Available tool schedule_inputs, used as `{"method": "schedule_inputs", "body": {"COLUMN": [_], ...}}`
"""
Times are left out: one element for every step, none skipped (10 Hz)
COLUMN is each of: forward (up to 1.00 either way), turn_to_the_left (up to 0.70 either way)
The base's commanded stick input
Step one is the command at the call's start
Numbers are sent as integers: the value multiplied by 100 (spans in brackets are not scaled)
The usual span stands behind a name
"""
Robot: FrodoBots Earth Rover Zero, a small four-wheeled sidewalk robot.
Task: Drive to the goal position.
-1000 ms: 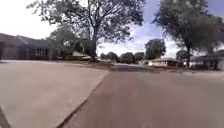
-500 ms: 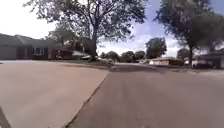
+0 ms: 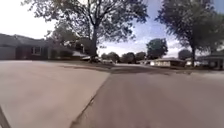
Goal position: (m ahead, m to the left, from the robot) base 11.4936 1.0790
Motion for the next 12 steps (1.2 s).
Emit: {"method": "schedule_inputs", "body": {"forward": [100,100,100,100,100,100,100,100,100,100,100,100], "turn_to_the_left": [0,0,0,0,0,0,-6,-24,-19,0,0,0]}}
